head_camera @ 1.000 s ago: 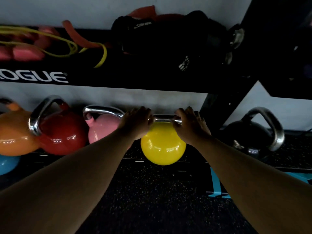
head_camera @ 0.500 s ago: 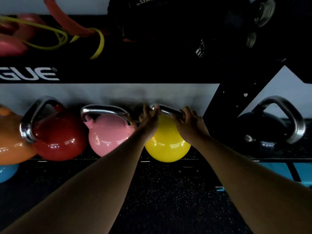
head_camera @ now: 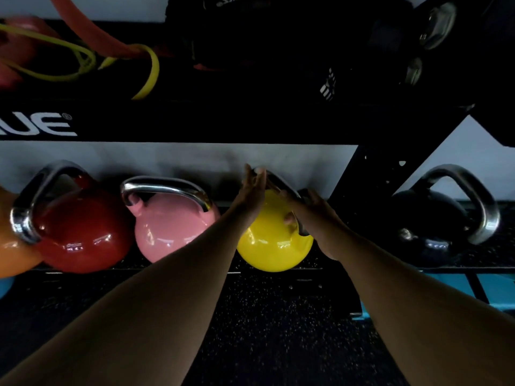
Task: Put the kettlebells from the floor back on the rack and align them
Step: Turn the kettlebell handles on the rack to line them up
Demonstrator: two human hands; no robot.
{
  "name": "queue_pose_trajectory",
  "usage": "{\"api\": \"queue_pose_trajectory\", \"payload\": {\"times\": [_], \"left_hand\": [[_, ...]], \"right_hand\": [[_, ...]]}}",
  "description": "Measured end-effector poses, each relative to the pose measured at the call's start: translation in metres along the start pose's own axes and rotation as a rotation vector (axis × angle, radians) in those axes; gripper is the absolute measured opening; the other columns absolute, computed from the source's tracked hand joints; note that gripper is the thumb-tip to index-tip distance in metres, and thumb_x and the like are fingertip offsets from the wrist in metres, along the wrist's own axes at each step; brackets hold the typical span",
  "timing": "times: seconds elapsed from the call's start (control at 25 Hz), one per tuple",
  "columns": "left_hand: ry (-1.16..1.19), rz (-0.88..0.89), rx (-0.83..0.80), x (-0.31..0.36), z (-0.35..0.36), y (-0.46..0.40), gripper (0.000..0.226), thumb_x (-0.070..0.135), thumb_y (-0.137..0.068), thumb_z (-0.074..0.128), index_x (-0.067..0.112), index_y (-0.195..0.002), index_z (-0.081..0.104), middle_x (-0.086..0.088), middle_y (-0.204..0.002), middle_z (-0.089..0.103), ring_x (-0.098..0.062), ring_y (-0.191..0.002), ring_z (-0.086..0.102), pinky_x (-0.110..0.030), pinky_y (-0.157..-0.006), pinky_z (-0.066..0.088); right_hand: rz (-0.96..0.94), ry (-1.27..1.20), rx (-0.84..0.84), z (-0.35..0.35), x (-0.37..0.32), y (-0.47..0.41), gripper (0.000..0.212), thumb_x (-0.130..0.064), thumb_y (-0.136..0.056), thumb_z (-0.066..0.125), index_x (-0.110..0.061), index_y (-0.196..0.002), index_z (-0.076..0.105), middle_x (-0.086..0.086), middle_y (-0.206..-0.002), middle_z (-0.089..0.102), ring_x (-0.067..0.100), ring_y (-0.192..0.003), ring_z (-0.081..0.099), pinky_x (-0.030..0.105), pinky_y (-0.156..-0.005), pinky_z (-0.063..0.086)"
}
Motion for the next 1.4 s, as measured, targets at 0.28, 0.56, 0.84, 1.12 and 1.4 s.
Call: {"api": "queue_pose_trajectory", "payload": {"times": [0.28,0.56,0.84,1.12,1.4], "left_hand": [[0.053,0.031,-0.018,0.006,0.022,-0.023,0.050,0.023,-0.106,0.017,0.003,-0.151,0.009,-0.013,-0.162,0.006,-0.021,-0.150,0.007,-0.024,-0.116,0.005],[0.004,-0.004,-0.057,-0.001,0.026,-0.043,0.052,0.033,-0.105,0.016,0.011,-0.152,0.017,-0.012,-0.161,0.016,-0.023,-0.149,0.013,-0.034,-0.121,0.009],[-0.133,0.037,-0.076,0.003,0.019,-0.047,0.049,0.026,-0.105,0.017,0.009,-0.151,0.019,-0.010,-0.161,0.018,-0.020,-0.148,0.015,-0.018,-0.111,0.009],[-0.150,0.033,-0.086,0.007,0.018,-0.039,0.051,0.033,-0.105,0.015,0.016,-0.152,0.017,-0.009,-0.162,0.016,-0.024,-0.148,0.016,-0.026,-0.113,0.015],[-0.259,0.005,-0.076,0.009,0.016,-0.040,0.052,0.038,-0.104,0.014,0.019,-0.152,0.018,-0.011,-0.161,0.018,-0.027,-0.147,0.020,-0.030,-0.115,0.016]], "right_hand": [[-0.031,-0.321,0.112,0.025,0.001,0.016,0.031,-0.029,-0.105,0.034,-0.017,-0.119,0.059,0.007,-0.095,0.064,0.014,-0.073,0.059,0.014,-0.046,0.044],[-0.031,-0.460,0.105,0.050,0.004,0.012,0.043,-0.036,-0.105,0.031,-0.026,-0.146,0.041,0.010,-0.141,0.054,0.016,-0.105,0.058,0.019,-0.076,0.049],[-0.071,-0.463,0.098,0.056,0.003,0.008,0.047,-0.043,-0.104,0.032,-0.033,-0.149,0.034,-0.006,-0.135,0.055,-0.012,-0.080,0.058,0.007,-0.069,0.047],[-0.052,-0.410,0.017,0.051,0.000,0.012,0.047,-0.038,-0.105,0.029,-0.033,-0.151,0.029,0.000,-0.143,0.051,-0.004,-0.098,0.057,0.007,-0.073,0.048],[-0.067,-0.388,0.048,0.052,0.001,0.009,0.047,-0.039,-0.105,0.028,-0.034,-0.152,0.027,0.007,-0.146,0.049,0.024,-0.122,0.055,0.044,-0.102,0.049]]}}
Point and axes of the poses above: each hand's wrist, its own y-axis away from the middle knuckle, its own z-axis out of the palm, x = y × z, the point moved 6 cm from there along -y, towards the middle knuckle
